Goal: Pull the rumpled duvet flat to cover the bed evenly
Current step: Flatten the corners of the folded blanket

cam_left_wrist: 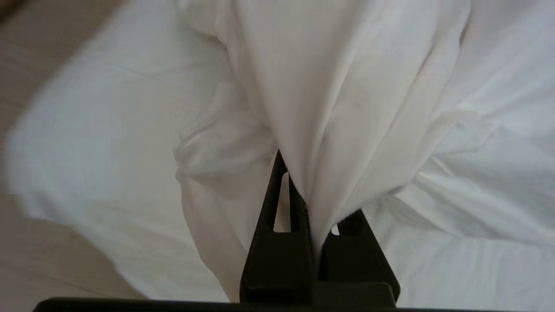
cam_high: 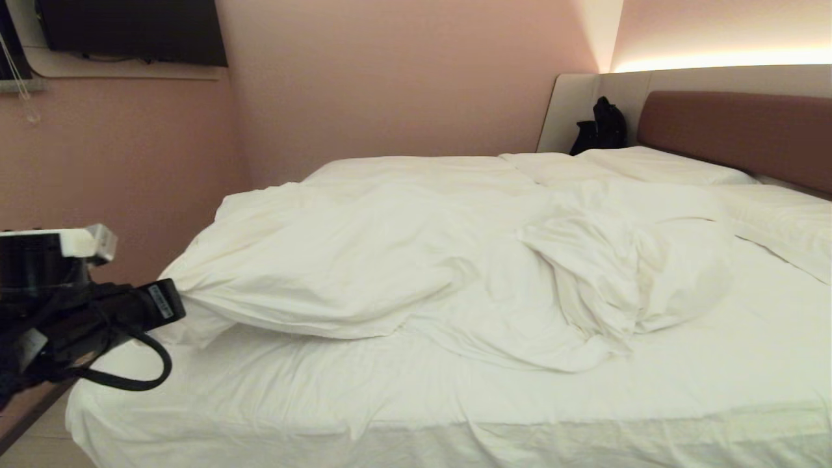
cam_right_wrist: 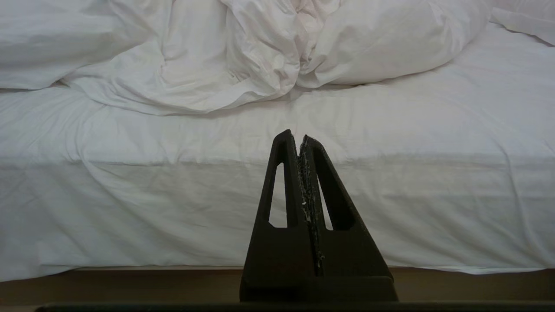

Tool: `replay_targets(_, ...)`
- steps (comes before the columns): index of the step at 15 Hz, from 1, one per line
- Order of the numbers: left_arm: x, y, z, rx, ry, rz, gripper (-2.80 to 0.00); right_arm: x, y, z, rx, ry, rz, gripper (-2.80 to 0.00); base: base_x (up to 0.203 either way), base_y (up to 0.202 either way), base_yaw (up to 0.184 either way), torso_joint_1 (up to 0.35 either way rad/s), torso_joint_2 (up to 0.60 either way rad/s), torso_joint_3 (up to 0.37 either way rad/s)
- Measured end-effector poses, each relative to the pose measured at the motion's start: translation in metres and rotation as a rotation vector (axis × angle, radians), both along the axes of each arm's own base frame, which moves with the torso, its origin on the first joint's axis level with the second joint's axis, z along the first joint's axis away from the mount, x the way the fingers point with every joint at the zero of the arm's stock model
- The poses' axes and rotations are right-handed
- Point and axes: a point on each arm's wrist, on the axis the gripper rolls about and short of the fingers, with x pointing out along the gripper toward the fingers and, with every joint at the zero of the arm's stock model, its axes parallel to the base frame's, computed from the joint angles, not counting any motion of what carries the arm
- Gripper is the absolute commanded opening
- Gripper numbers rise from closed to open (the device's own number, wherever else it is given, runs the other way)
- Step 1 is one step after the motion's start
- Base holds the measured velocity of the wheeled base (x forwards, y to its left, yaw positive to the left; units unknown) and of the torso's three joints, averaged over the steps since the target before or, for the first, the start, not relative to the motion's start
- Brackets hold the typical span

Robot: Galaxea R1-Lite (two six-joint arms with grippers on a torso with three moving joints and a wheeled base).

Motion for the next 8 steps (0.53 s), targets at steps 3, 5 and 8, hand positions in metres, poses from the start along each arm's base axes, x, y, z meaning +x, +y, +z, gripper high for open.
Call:
replay_targets(3,-0.03,0.018,0.013,0.057,-0.044,0.071,-2.8,0.0,0.0,0.0,0.0,0.001,0.0,-2.8,0.0,0.0,0.0,0.0,0.0,0.0)
replay_targets(5,-0.046,0.023,0.019,0.107,-0.064,0.093,-2.8,0.0,0.0,0.0,0.0,0.0,0.0,-2.8,0.0,0.0,0.0,0.0,0.0,0.0)
replay_targets(8,-0.063,0.03,0.024,0.184,-0.074,0.141,-2.8,0.0,0.0,0.0,0.0,0.001,0.0,-2.8,0.0,0.0,0.0,0.0,0.0,0.0)
